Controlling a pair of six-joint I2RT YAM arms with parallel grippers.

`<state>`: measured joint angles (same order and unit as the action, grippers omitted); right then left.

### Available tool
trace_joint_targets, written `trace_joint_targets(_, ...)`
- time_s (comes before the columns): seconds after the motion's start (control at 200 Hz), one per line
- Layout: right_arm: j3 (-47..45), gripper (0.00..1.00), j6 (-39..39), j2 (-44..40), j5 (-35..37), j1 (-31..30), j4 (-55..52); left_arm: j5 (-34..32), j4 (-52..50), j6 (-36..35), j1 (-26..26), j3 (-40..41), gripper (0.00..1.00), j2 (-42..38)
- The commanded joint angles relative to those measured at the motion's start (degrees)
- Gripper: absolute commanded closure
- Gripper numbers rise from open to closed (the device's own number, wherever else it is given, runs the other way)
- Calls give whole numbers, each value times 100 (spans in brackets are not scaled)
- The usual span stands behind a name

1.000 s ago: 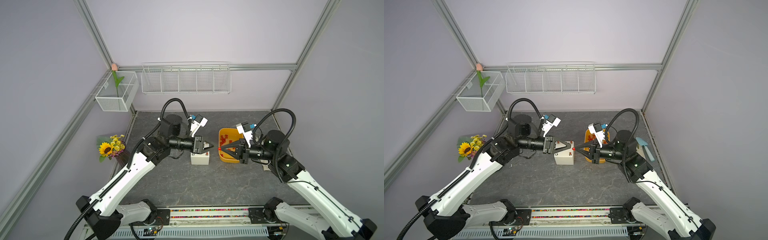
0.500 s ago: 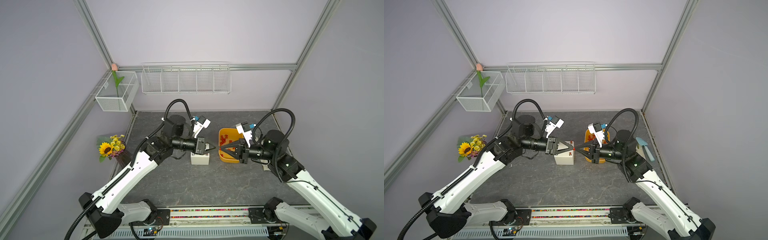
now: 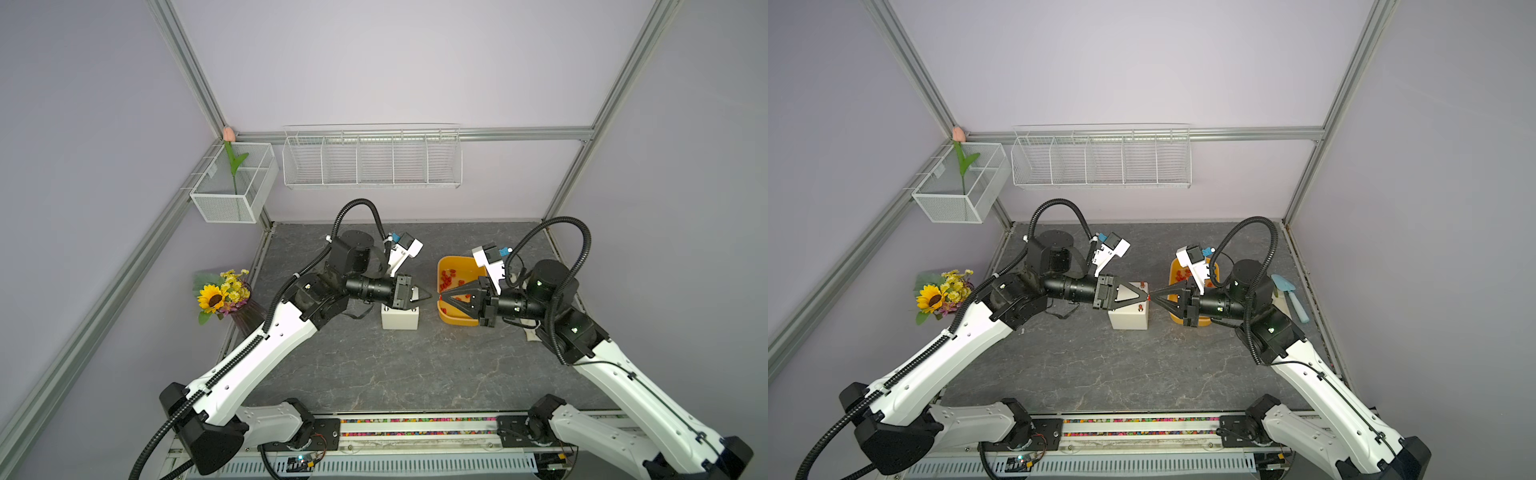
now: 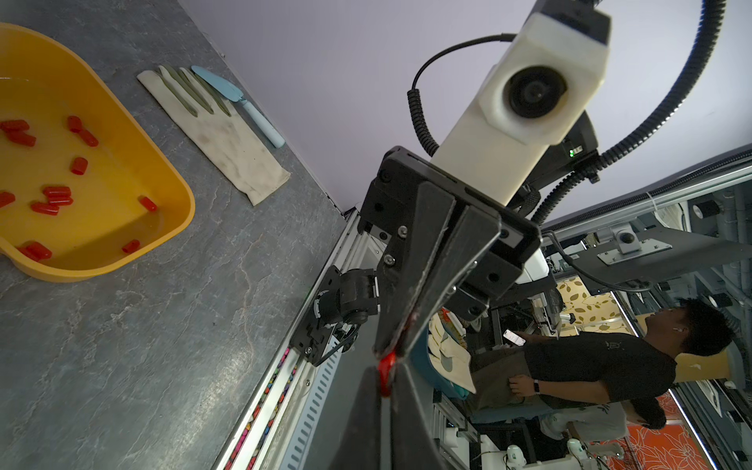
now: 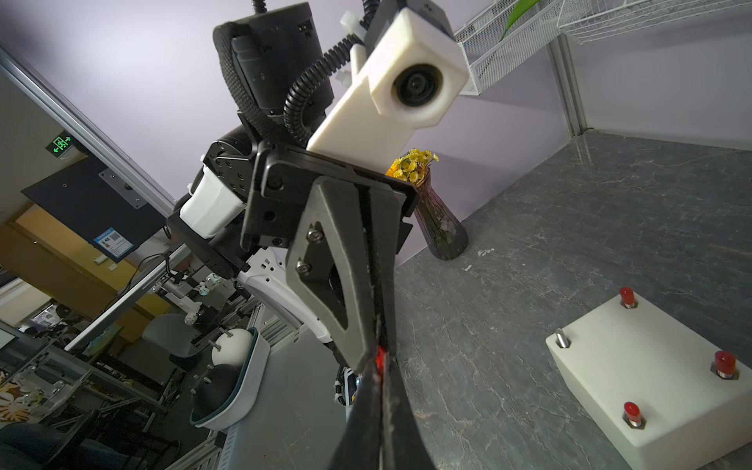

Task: Cover the protruding screws with screw protection sleeves
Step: Attach the screw protection sleeve to the screw.

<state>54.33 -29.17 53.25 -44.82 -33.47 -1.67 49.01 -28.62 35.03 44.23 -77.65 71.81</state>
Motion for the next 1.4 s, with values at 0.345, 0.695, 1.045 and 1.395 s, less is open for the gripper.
trace_joint_targets(0.345, 13, 59, 210, -261, 482, 221, -447, -453, -462, -404, 26, -234, 100, 13)
trace_joint_targets(0.695, -273, 56, 342, -469, 668, 606, -913, -1054, -903, -567, -221, -163, 99, -40)
trace_joint_targets(1.045, -445, 52, 1153, 44, 1726, 68, -1590, -2432, -1878, -901, -318, -133, 99, -24)
trace_joint_targets(1.395, -537, 52, 1644, 484, 2827, -769, -1722, -3356, -2540, -1173, -326, -244, 99, 243)
